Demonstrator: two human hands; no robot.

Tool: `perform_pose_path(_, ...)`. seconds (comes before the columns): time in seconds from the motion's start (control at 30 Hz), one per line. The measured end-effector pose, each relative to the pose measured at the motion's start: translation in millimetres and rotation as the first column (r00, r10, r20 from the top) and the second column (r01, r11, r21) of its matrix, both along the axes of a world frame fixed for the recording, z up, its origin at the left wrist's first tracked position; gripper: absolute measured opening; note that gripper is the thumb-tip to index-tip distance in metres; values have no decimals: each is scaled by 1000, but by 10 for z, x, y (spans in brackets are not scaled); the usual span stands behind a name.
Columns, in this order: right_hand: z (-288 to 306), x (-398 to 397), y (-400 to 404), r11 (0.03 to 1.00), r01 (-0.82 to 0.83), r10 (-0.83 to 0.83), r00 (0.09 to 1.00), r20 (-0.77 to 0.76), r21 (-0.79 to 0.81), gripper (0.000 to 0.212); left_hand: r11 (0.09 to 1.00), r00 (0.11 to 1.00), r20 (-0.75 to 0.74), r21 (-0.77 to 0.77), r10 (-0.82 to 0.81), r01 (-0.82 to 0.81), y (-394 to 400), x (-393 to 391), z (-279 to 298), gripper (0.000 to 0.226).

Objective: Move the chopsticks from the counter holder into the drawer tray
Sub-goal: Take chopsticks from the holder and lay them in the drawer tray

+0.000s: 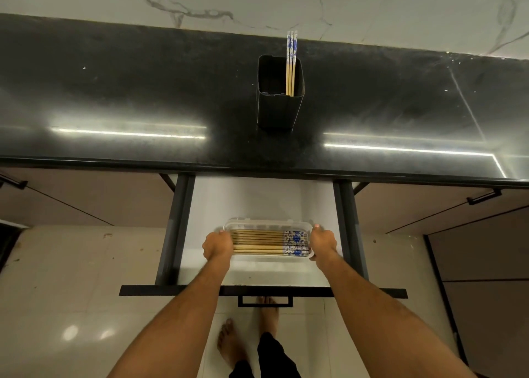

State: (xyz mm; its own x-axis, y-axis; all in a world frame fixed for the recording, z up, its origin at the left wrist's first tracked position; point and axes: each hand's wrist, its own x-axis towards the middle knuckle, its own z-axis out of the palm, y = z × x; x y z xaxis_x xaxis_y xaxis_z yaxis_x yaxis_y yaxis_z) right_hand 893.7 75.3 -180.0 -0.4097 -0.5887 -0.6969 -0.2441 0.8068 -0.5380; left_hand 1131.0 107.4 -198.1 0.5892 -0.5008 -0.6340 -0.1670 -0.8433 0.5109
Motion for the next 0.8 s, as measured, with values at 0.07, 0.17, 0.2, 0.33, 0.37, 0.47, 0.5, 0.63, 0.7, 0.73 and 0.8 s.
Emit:
perform_pose_path(0.07,-15,14,19,1000,-17,17,1000,-15,-11,42,1000,1000,0,2,-19,19,-3,-10,0,39)
perform_pose_path(0.17,-28,19,38,1000,-20,20,1000,-10,-18,42,999,999,4,-1,-37,37,2,-12,-3,38)
perform_pose_path(0.2,-24,23,42,1000,-16,16,1000,-1,-16,42,999,999,6,-1,-39,39,3,-12,-3,37)
perform_pose_path(0.33,-2,19,59,999,-48,48,999,-2,-13,41,999,999,16,6,-50,50,-5,13,1,30)
perform_pose_path(0.37,-2,17,62,997,-72,72,997,-14,-12,42,998,998,16,13,-59,59,-7,23,6,29)
perform_pose_path(0.47,31,22,55,979,-204,200,973,-112,-28,46,992,991,40,21,-125,125,-5,37,35,26)
perform_pose_path(0.5,49,23,45,961,-274,263,948,-177,-41,47,987,985,66,7,-161,161,-7,35,54,26)
perform_pose_path(0.63,186,51,36,848,-522,458,812,-363,-98,43,945,932,208,-77,-298,319,-28,-3,193,29)
perform_pose_path(0.7,256,78,3,769,-634,528,701,-479,-80,40,913,893,274,-102,-356,395,-66,-39,293,28)
perform_pose_path(0.73,306,97,-19,726,-683,546,639,-542,-74,40,889,864,320,-114,-389,443,-83,-49,366,27)
perform_pose_path(0.8,440,138,-55,626,-775,543,509,-668,-82,40,823,785,435,-152,-442,547,-117,-48,526,28)
